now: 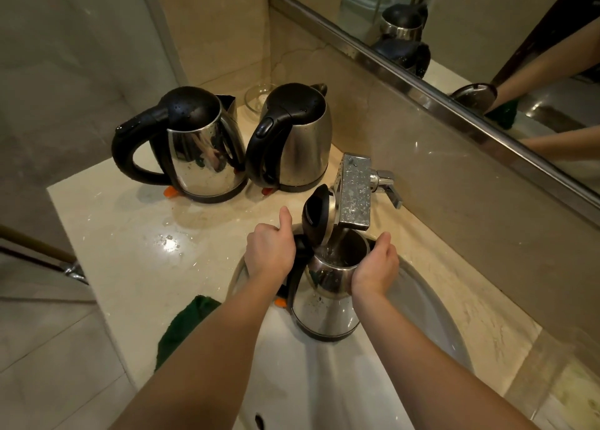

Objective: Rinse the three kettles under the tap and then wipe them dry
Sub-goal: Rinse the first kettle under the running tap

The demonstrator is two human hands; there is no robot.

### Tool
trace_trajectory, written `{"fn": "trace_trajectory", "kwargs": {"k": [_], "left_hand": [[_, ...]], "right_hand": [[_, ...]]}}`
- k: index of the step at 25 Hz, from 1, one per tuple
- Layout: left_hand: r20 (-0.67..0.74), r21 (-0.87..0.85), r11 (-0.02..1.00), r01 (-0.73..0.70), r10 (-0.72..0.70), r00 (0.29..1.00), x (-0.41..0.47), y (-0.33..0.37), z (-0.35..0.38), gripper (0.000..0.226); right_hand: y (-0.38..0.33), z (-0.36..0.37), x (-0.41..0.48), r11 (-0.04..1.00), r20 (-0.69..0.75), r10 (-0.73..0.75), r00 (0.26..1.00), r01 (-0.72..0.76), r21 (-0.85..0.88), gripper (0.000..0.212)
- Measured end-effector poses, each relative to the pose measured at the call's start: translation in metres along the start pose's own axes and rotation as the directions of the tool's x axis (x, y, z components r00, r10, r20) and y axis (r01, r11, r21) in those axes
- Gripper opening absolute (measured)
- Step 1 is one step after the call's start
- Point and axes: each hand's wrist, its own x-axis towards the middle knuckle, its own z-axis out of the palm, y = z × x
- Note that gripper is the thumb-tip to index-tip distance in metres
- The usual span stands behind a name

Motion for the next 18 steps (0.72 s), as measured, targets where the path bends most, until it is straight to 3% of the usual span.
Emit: {"fn": "trace_trajectory", "kwargs": {"k": [18], "left_hand": [[-0.041, -0.052, 0.997, 0.058, -0.060, 0.997, 0.0037, -0.0030, 0.0012, 0.064]], "right_hand": [[-0.0054, 0.0084, 0.0076, 0.999, 0.048, -0.004, 0.999, 0.006, -0.038, 0.039]]}}
